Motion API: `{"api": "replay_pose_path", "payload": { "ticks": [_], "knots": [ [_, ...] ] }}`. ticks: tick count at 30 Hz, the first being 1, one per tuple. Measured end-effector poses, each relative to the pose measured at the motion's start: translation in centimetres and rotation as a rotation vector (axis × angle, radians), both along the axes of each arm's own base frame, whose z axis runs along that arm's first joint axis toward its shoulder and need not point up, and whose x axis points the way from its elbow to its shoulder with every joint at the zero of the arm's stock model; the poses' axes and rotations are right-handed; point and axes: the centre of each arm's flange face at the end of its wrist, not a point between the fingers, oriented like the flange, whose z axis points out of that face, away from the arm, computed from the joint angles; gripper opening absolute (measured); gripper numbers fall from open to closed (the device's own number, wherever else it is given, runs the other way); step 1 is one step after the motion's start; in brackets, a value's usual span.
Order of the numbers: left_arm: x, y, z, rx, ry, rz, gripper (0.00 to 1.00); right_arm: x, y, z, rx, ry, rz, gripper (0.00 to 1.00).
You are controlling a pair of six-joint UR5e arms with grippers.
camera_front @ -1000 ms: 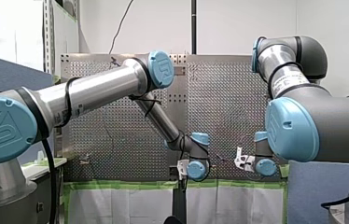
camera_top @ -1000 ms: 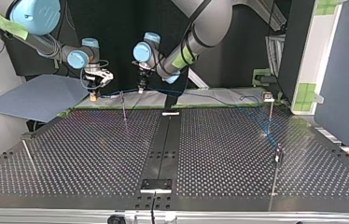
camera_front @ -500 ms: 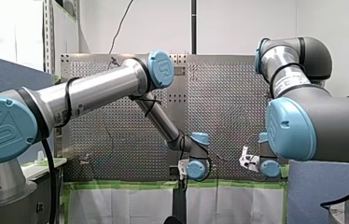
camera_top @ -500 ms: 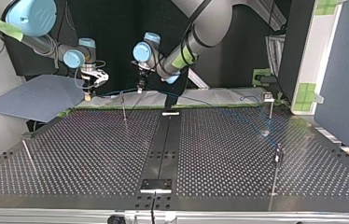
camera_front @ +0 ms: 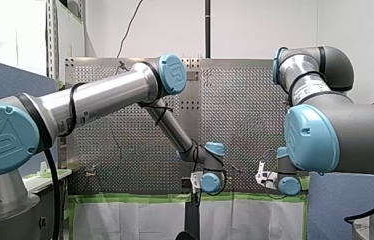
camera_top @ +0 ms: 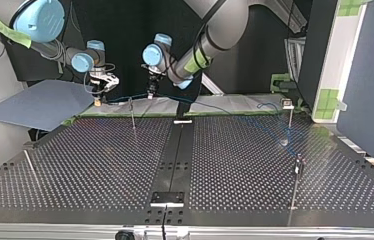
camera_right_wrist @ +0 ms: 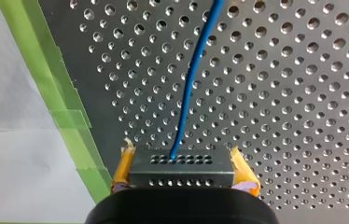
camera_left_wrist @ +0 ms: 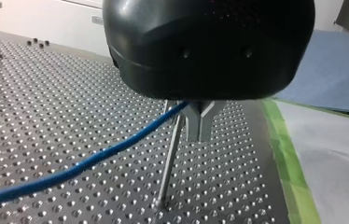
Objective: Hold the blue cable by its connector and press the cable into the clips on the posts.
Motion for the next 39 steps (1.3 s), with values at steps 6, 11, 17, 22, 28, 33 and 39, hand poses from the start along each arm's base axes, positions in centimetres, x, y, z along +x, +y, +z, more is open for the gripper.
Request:
{"api": "replay_pose_path", "payload": {
  "ticks": [6, 11, 17, 22, 28, 33, 39],
  "knots": [
    [0.7, 0.1, 0.2, -0.010, -0.004, -0.004, 0.00, 0.3, 0.1, -0.1, -0.003, -0.002, 0.020, 0.00],
    [1.0, 0.0, 0.4, -0.021, -0.008, -0.008, 0.00, 0.4, 0.1, -0.1, -0.002, -0.005, 0.023, 0.00],
    [0.9, 0.0, 0.2, -0.021, -0.004, -0.011, 0.00, 0.4, 0.1, -0.1, -0.001, -0.007, 0.023, 0.00],
    [0.2, -0.5, 0.2, -0.018, 0.000, -0.022, 0.00, 0.4, 0.1, -0.1, -0.002, -0.007, 0.023, 0.00],
    [-0.9, -1.3, 0.2, -0.029, 0.004, -0.036, 0.00, 0.4, 0.2, -0.2, -0.001, -0.005, 0.025, 0.00],
    [-1.0, -1.3, 0.2, -0.050, 0.011, -0.024, 0.00, 0.5, 0.2, -0.2, 0.002, 0.000, 0.026, 0.00],
    [-0.4, -0.7, 0.2, -0.057, 0.018, 0.000, 0.00, 0.4, 0.4, -0.4, 0.008, 0.027, 0.026, 0.00]
  ]
}}
